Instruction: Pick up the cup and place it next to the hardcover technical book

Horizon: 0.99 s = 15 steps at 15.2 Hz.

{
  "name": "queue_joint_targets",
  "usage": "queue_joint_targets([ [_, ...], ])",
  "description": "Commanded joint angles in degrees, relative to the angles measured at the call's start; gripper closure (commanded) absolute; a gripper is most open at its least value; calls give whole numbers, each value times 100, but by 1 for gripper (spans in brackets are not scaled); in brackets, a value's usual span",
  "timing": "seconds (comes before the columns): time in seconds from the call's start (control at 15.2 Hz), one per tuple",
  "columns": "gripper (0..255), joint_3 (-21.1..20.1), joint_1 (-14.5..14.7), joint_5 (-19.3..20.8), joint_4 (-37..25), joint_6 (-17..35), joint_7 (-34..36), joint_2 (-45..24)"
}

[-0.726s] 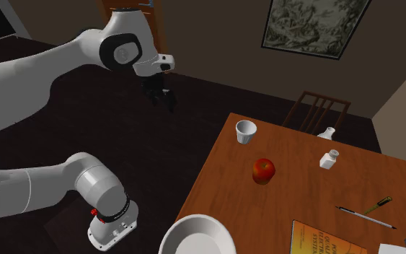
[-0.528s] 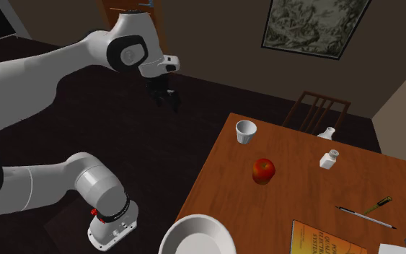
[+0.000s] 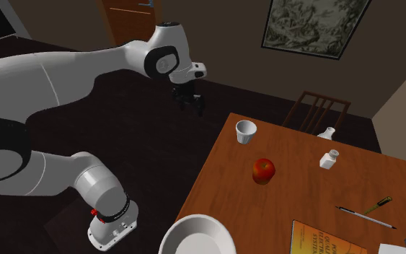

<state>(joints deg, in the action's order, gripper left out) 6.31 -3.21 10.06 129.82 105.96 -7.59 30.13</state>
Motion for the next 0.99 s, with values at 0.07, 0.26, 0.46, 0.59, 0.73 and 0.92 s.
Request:
queue_joint_targets([
  [0.07, 0, 187, -45, 65, -186, 429, -190, -569],
  [0.26, 0, 363, -86, 78, -498, 748, -401, -1158],
  [0.46, 0, 526, -125, 40, -876, 1020, -624, -1767],
  [0.59, 0, 623, -156, -14, -1164, 1173, -780, -2183],
  [0.73, 0, 707, -195, -91, -1482, 1301, -943, -2606],
  [0.92, 0, 806, -275, -241, -2019, 1442, -1192, -3255],
])
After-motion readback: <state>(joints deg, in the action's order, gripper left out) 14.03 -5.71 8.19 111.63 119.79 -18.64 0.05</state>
